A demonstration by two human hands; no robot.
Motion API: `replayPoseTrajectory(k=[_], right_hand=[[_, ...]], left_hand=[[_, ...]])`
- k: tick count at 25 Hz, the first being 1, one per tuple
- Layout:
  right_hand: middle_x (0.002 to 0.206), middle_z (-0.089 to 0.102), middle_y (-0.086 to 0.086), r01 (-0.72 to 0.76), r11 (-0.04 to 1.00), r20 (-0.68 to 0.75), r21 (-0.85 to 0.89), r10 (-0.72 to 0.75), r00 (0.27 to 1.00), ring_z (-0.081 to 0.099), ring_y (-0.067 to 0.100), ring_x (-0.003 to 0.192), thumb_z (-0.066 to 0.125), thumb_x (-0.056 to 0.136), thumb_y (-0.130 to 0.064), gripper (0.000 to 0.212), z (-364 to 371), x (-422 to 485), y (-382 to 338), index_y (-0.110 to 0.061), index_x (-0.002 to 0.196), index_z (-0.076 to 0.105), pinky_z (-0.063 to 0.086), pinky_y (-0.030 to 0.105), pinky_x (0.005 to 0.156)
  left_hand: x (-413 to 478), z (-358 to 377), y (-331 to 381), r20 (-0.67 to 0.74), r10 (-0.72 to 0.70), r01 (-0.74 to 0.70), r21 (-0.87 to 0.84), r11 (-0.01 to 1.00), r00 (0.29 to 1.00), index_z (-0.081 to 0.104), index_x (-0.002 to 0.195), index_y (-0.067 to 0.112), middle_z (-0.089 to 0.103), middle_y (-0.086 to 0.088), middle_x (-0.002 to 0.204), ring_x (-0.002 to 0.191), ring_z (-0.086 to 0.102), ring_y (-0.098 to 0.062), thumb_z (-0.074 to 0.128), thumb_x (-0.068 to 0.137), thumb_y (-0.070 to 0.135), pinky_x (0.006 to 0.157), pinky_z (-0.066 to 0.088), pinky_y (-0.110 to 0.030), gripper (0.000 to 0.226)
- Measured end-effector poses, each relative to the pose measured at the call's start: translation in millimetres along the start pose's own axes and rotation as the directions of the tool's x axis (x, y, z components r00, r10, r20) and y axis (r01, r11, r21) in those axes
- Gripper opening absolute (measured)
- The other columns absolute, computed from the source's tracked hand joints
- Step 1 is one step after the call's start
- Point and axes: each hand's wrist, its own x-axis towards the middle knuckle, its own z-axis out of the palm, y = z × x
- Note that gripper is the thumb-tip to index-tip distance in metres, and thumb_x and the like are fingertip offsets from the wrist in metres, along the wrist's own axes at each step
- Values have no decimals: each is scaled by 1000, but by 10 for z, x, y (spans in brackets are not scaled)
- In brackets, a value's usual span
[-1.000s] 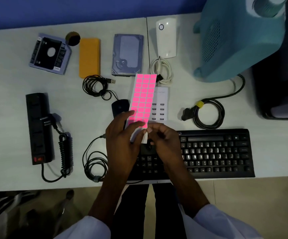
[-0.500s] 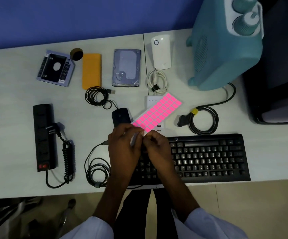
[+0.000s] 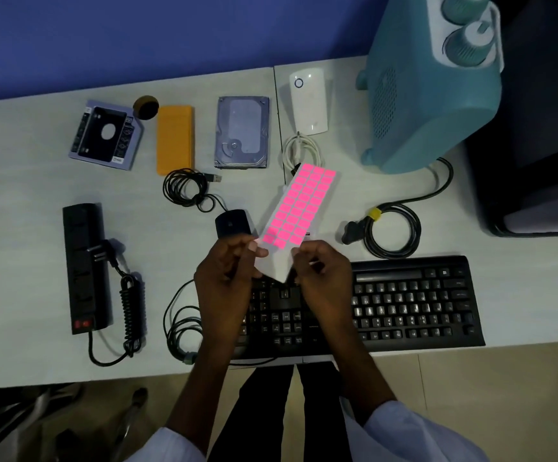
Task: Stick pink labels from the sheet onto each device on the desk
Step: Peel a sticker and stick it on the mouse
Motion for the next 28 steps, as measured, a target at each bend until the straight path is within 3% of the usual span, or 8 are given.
replayPoseTrajectory(k=[4, 8, 12, 17, 20, 22, 25, 28], right_hand=[[86, 71, -2, 6, 997, -225, 71, 10, 974, 65, 1, 71, 70, 91, -10, 21, -241, 63, -39, -11, 111, 65, 55, 25, 66], [89, 78, 11, -211, 959, 242, 187, 164, 956, 65, 9, 65, 69, 94, -17, 15, -358, -62, -158, -11, 107, 75, 50, 20, 59], [81, 76, 11, -131, 979, 242, 158, 90, 966, 62, -1, 59, 74, 89, -8, 12, -429, -64, -65, 0, 98, 78, 48, 11, 56], [73, 73, 8, -97, 990, 300, 98, 64, 952, 60, 3, 52, 75, 87, -3, 7, -383, 7, -46, 0, 92, 78, 47, 12, 53], [72, 73, 5, -108, 989, 282, 100, 76, 956, 61, 6, 53, 77, 86, -7, 4, -277, 47, -73, -5, 90, 78, 47, 13, 54], [73, 73, 4, -117, 986, 221, 115, 90, 971, 60, 8, 54, 78, 86, -10, 3, -233, 59, -82, -7, 88, 78, 47, 14, 54], [77, 75, 8, -89, 991, 175, 104, 69, 982, 60, 11, 57, 77, 86, -8, 2, -168, 70, -63, -9, 88, 77, 48, 16, 56], [80, 76, 8, -52, 994, 176, 97, 35, 984, 63, 14, 61, 77, 86, -6, 4, -49, 79, -49, -10, 86, 75, 52, 22, 60]], left_hand=[[-74, 72, 37, 103, 30, -28, -22, 999, 994, 70, 102, 10, 78, 0, 95, 75, 72, -19, 65, 96, 10, 75, 58, -25, 8], [-138, 222, -21, 257, 48, -55, 17, 998, 965, 70, 101, 17, 76, 3, 94, 85, 73, -16, 69, 93, 6, 80, 60, -31, 13], [-111, 218, -65, 360, 61, -97, 84, 992, 931, 66, 102, 15, 76, 6, 90, 86, 74, -7, 74, 88, 4, 78, 56, -18, 20], [31, 88, -119, 389, 94, -170, 168, 971, 916, 67, 99, 15, 76, 11, 88, 85, 74, -6, 79, 84, 6, 81, 59, -24, 21], [113, 9, -166, 320, 129, -205, 217, 955, 939, 68, 102, 16, 74, 11, 90, 84, 72, -8, 79, 85, 11, 77, 60, -29, 21], [185, -48, -238, 138, 154, -194, 358, 913, 978, 66, 109, 20, 70, 7, 102, 89, 69, -10, 78, 86, 23, 75, 59, -35, 26], [322, -45, -411, -66, 75, -19, 620, 785, 995, 51, 133, 21, 52, -7, 130, 118, 54, -26, 79, 78, 47, 84, 54, -38, 67], [413, 87, -504, -64, 10, 35, 672, 740, 998, 39, 145, 18, 44, -13, 135, 123, 48, -32, 83, 71, 48, 85, 53, -44, 91]])
